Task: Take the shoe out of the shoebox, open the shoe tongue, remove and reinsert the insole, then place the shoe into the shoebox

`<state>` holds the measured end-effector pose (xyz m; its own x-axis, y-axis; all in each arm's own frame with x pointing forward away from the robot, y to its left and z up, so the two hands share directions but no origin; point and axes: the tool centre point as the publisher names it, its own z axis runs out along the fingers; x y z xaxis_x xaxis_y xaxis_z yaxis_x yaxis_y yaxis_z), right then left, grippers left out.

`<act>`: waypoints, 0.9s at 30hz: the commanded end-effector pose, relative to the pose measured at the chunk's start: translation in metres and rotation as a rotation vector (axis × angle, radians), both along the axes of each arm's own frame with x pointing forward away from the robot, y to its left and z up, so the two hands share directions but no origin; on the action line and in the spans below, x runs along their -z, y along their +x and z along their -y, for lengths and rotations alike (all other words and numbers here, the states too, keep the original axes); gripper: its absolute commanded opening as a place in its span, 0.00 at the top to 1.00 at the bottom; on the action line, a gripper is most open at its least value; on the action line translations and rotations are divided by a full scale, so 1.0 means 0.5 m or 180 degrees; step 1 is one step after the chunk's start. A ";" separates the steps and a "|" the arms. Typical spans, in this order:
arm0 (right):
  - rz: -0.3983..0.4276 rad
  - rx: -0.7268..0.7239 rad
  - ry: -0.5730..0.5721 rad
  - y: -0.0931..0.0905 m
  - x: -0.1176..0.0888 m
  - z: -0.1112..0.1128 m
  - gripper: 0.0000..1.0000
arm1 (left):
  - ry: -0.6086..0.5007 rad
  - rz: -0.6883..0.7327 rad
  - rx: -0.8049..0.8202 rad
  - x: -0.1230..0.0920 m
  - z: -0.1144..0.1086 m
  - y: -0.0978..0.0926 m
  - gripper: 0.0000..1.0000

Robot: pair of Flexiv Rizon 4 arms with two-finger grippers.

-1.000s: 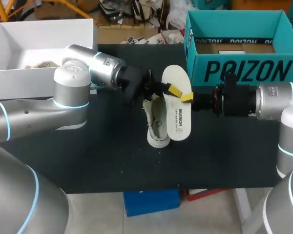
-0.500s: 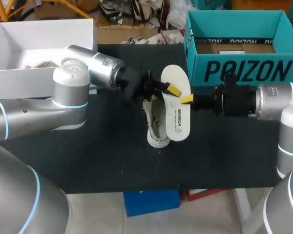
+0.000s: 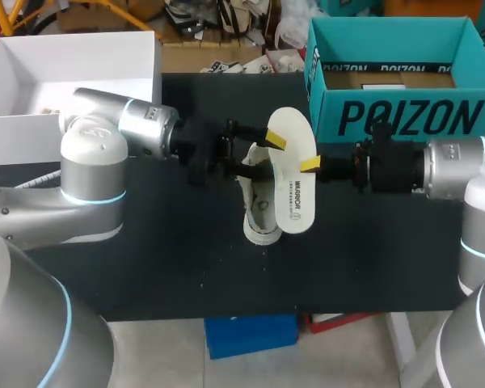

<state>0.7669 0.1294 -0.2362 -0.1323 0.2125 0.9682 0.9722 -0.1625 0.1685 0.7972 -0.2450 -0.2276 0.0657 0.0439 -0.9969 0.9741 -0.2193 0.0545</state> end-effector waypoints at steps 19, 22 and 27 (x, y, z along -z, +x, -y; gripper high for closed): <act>0.0023 0.0071 -0.0035 -0.009 -0.001 -0.001 1.00 | -0.0192 -0.0005 -0.1766 0.012 -0.025 -0.089 0.55; 0.0026 0.0069 -0.0033 -0.009 -0.002 -0.001 1.00 | -0.0218 0.0038 -0.1835 0.006 -0.022 -0.075 0.54; 0.0026 0.0073 -0.0020 -0.010 -0.001 0.000 1.00 | -0.0234 0.0110 -0.1878 0.002 -0.013 -0.052 0.53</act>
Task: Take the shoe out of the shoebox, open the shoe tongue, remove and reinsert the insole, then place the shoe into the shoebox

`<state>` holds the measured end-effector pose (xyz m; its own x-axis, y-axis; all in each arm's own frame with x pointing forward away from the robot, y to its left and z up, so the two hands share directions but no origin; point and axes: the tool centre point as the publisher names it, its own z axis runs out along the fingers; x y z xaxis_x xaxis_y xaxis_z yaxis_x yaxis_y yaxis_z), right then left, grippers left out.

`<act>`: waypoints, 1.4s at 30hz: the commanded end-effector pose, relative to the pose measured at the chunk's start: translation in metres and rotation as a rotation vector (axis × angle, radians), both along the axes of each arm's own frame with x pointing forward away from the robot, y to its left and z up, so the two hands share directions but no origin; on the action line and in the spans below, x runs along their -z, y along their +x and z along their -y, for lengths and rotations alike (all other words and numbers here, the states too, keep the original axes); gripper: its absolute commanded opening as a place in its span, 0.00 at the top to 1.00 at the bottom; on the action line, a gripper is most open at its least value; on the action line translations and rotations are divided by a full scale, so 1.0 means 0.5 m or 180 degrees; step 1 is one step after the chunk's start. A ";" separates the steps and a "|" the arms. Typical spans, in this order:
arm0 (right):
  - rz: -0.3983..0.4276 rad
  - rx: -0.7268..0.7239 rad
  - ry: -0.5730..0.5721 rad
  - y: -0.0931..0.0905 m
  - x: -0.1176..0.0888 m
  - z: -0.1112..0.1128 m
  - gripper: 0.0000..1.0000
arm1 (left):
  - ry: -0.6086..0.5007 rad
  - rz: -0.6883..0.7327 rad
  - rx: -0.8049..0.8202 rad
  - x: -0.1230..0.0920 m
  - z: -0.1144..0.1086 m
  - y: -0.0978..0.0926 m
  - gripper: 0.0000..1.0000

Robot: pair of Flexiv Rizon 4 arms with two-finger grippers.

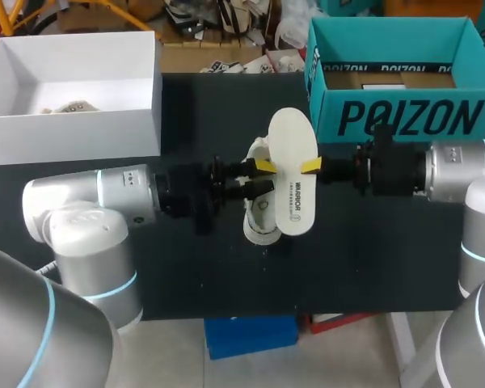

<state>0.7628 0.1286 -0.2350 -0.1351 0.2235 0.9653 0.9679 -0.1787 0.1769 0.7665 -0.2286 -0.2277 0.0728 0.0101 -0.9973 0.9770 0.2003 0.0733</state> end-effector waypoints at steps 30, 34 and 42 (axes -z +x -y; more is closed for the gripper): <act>0.0019 0.0046 0.0046 -0.003 0.002 0.000 1.00 | -0.0104 -0.0098 -0.0241 0.011 0.078 0.028 0.78; 0.0021 0.0045 0.0050 -0.004 0.002 0.001 1.00 | -0.0103 -0.0099 -0.0208 0.012 0.086 0.027 0.94; 0.0003 0.0126 -0.0023 -0.009 -0.002 0.008 0.00 | -0.0051 -0.0126 -0.0116 0.009 0.081 0.028 1.00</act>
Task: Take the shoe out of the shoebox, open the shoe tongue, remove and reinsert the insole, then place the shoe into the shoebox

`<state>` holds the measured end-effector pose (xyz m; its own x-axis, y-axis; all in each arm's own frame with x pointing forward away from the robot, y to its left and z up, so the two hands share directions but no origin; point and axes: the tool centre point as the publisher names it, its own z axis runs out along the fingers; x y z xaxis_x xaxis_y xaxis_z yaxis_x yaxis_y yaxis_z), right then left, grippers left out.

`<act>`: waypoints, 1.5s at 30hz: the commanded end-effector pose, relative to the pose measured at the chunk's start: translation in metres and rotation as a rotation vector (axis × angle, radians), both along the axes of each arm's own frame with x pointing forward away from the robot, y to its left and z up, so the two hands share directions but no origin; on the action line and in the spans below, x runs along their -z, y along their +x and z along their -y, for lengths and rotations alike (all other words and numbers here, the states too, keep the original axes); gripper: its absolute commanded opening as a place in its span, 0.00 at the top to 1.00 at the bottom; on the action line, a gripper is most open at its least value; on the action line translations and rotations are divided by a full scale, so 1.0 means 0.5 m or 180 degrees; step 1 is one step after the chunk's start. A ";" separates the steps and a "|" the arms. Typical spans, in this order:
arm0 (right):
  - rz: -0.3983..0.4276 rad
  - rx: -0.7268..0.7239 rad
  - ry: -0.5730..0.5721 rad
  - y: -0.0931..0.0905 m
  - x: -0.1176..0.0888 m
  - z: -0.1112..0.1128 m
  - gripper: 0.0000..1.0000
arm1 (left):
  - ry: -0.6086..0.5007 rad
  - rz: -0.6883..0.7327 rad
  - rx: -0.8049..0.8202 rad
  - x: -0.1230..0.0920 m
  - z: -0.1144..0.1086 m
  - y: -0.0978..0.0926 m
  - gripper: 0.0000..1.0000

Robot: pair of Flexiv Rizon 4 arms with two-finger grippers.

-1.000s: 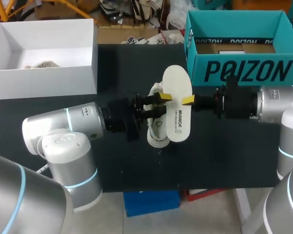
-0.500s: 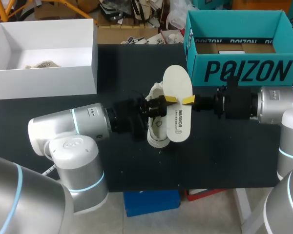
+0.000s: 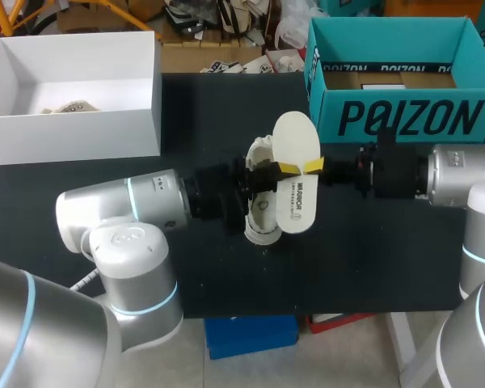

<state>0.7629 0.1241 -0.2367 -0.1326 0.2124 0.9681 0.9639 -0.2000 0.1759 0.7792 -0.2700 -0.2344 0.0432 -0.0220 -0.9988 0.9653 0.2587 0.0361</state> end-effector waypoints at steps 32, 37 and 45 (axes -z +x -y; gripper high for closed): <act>-0.0276 0.1651 -0.1051 -0.207 0.002 0.283 0.00 | 0.1643 -0.1290 0.0876 0.162 -0.213 -0.124 1.00; -0.0263 0.1619 -0.1060 -0.211 -0.001 0.283 0.00 | 0.1839 -0.1335 0.1033 0.165 -0.207 -0.123 1.00; -0.0263 0.1619 -0.1060 -0.211 -0.001 0.283 0.00 | 0.2208 -0.1284 0.1323 0.177 -0.181 -0.103 1.00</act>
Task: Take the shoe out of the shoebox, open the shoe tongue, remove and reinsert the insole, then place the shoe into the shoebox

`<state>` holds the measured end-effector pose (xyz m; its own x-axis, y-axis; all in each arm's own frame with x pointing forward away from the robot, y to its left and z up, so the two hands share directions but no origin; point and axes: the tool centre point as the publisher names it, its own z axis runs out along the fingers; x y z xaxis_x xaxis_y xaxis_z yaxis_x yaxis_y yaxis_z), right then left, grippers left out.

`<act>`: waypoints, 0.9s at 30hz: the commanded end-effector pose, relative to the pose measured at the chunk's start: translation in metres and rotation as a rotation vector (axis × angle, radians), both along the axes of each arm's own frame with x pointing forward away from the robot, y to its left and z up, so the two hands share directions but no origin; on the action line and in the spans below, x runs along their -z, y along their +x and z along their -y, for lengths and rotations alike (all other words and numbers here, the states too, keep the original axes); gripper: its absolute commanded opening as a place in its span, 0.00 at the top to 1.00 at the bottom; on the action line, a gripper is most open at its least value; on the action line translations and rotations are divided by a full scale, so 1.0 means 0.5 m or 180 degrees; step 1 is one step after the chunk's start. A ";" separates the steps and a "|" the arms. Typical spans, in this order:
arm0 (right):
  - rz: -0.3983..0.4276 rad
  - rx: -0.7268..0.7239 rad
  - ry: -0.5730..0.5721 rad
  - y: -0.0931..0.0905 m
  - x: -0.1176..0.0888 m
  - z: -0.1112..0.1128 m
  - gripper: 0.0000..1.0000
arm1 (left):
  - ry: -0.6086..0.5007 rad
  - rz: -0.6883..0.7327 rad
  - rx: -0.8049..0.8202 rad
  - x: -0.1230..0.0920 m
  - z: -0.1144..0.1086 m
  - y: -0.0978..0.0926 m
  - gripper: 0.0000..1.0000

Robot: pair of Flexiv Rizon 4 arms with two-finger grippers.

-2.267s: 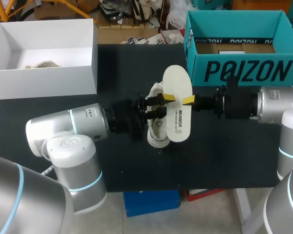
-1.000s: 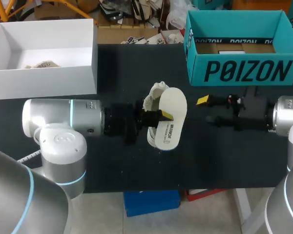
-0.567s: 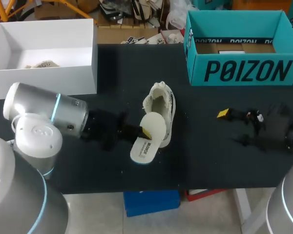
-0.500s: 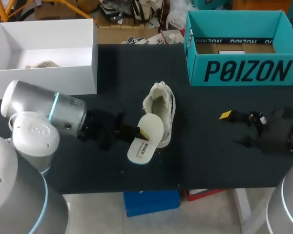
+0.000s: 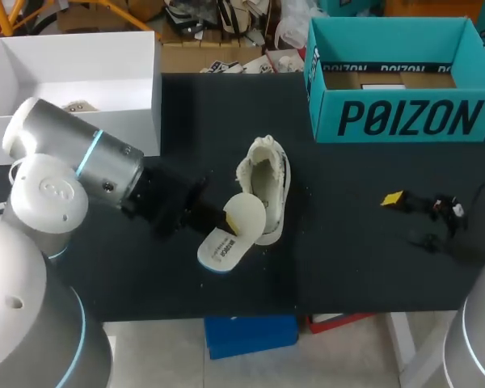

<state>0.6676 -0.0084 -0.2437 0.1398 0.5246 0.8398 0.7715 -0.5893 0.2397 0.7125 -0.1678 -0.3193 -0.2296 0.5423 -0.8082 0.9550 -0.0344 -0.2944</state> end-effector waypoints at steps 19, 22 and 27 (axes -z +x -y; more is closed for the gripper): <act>-0.0003 -0.0018 0.0012 -0.020 -0.015 0.018 0.00 | 0.0716 0.0016 0.0264 0.061 0.077 0.129 1.00; -0.0003 -0.0018 0.0012 -0.020 -0.015 0.018 0.00 | 0.0724 0.0045 0.0252 0.066 0.088 0.144 1.00; -0.0003 -0.0018 0.0012 -0.020 -0.015 0.018 0.00 | 0.0728 0.0075 0.0224 0.080 0.107 0.168 1.00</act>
<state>0.6609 -0.0166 -0.2378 0.1373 0.5225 0.8415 0.7764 -0.5844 0.2362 0.7881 -0.2102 -0.3519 -0.1685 0.7195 -0.6738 0.9599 -0.0357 -0.2782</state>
